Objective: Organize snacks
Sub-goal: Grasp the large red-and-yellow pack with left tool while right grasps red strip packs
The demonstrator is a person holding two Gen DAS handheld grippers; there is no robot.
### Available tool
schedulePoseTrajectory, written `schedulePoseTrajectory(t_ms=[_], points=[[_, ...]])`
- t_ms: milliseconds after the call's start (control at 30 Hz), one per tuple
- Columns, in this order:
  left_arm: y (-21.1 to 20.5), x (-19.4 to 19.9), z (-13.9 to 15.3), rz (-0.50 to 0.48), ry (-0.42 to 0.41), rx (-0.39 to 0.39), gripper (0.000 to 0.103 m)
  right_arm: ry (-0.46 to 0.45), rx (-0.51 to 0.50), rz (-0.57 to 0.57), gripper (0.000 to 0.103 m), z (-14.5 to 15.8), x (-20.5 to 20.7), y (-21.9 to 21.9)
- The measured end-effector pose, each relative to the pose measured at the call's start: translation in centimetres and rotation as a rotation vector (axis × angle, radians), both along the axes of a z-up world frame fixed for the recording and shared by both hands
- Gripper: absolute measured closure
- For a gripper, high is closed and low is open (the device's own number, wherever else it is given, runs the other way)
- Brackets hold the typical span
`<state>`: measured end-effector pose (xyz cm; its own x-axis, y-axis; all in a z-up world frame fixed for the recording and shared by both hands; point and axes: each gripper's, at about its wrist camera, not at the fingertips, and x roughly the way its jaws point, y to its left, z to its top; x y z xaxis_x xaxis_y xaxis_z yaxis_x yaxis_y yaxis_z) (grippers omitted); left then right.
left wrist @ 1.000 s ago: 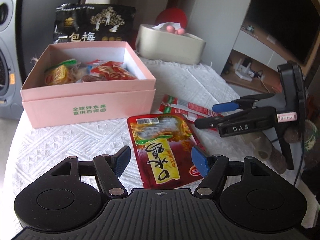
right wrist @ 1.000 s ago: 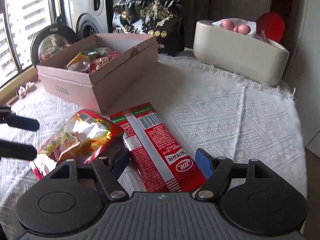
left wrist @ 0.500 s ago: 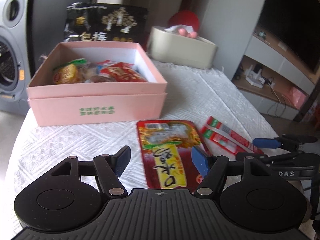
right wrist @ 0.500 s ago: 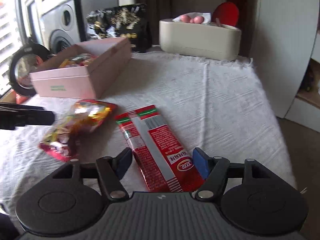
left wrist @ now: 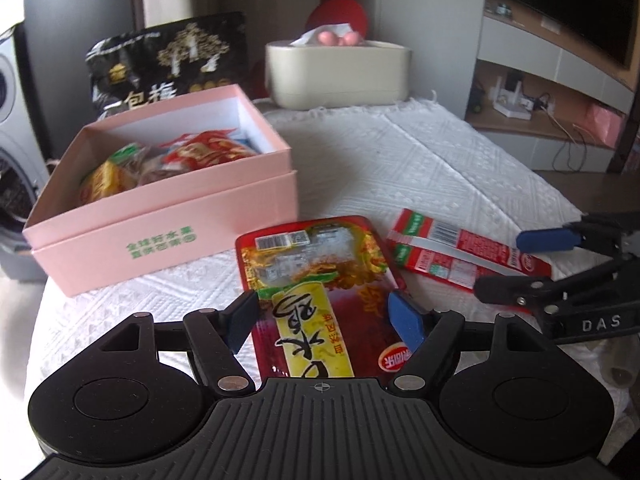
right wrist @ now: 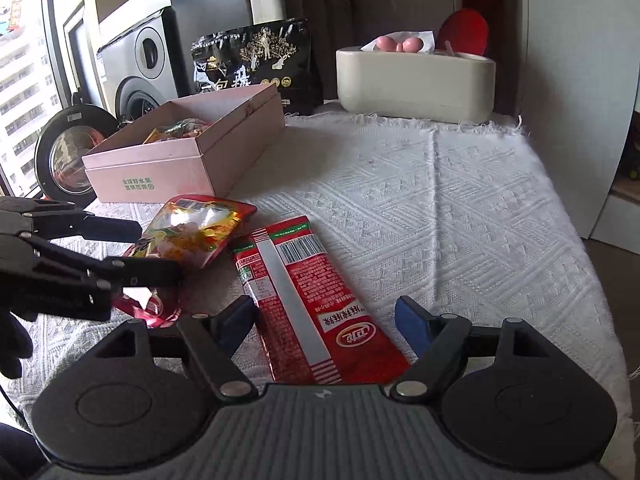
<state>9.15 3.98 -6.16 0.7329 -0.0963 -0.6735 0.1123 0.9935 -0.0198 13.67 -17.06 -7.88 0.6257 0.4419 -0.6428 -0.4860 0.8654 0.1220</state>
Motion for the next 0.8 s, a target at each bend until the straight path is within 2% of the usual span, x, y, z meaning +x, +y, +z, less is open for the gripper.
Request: schedulePoseTrajectory(t_ms=[200, 333, 400, 500, 567, 633, 700, 800], points=[[3.0, -0.5, -0.1, 0.072, 0.016, -0.046, 0.021, -0.021, -0.036, -0.003, 0.023, -0.1, -0.3, 0.6], [5.7, -0.9, 0.0, 0.111, 0.041, -0.191, 0.024, -0.039, -0.038, 0.006, 0.023, 0.1, -0.6, 0.8], [6.9, -1.4, 0.2, 0.136, 0.036, -0.235, 0.025, -0.066, -0.018, 0.033, 0.023, 0.7, -1.1, 1.0], [8.1, -2.1, 0.6, 0.165, 0.023, -0.238, 0.025, -0.083, 0.01, 0.109, 0.023, 2.0, -1.6, 2.3], [9.0, -2.4, 0.6, 0.177, 0.021, -0.274, 0.025, -0.095, 0.02, 0.162, 0.023, 2.6, -1.8, 4.0], [9.8, -2.5, 0.3, 0.193, 0.03, -0.337, 0.025, -0.094, 0.022, 0.216, 0.026, 2.8, -1.8, 6.0], [10.2, -2.4, 0.1, 0.2, 0.031, -0.363, 0.025, -0.085, 0.008, 0.268, 0.045, 2.7, -1.7, 8.2], [10.2, -2.0, -0.2, 0.196, 0.026, -0.36, 0.025, -0.089, -0.067, 0.291, 0.052, 1.7, -1.5, 10.9]])
